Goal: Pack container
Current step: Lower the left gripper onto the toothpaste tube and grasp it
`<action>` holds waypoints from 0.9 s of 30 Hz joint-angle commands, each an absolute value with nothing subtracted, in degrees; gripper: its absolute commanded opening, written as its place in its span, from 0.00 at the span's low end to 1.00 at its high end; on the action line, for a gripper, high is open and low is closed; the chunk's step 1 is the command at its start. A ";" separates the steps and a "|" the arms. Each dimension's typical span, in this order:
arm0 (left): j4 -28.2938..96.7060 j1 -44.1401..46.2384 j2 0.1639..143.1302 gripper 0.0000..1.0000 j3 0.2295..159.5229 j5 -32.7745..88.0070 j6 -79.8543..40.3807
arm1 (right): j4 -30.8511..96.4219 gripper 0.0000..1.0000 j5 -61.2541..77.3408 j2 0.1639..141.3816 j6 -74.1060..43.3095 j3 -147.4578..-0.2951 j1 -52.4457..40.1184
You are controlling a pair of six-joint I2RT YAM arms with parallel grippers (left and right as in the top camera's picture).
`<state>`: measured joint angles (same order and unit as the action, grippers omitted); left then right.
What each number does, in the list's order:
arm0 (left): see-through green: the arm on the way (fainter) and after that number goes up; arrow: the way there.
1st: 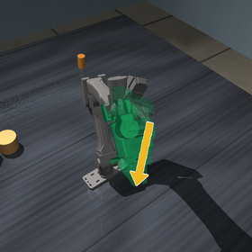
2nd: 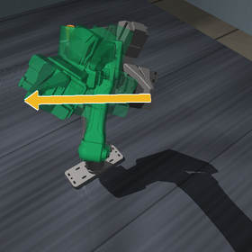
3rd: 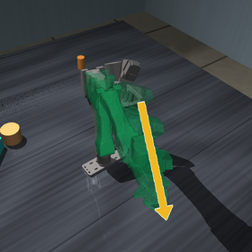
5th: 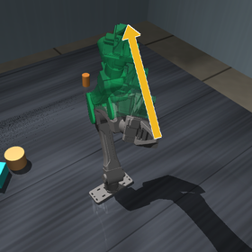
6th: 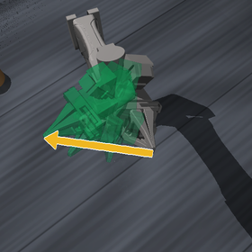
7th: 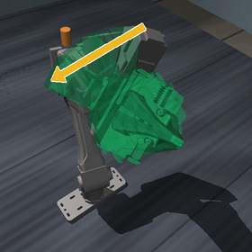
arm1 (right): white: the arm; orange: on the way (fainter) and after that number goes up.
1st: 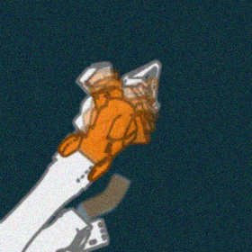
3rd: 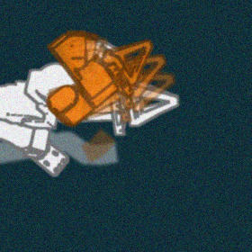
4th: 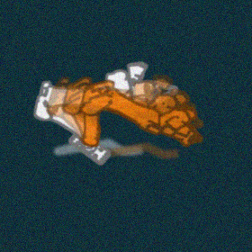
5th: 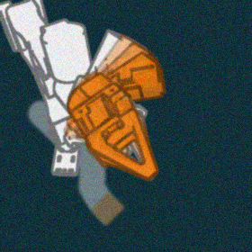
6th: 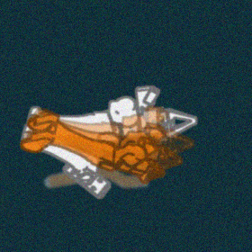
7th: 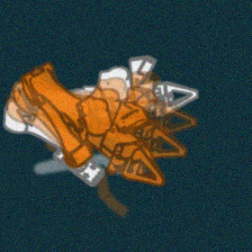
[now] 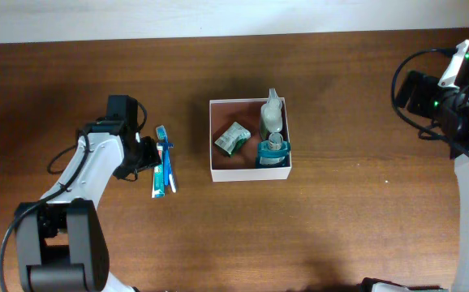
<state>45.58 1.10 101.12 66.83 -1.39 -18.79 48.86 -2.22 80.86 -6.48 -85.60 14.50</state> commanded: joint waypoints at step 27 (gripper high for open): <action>43.42 1.13 99.85 0.37 66.35 4.34 -11.62 | 48.71 0.99 -1.93 81.12 -6.94 -85.73 14.66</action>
<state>43.62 1.10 101.12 66.83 3.27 -12.80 48.86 -2.22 80.88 -6.48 -85.60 14.50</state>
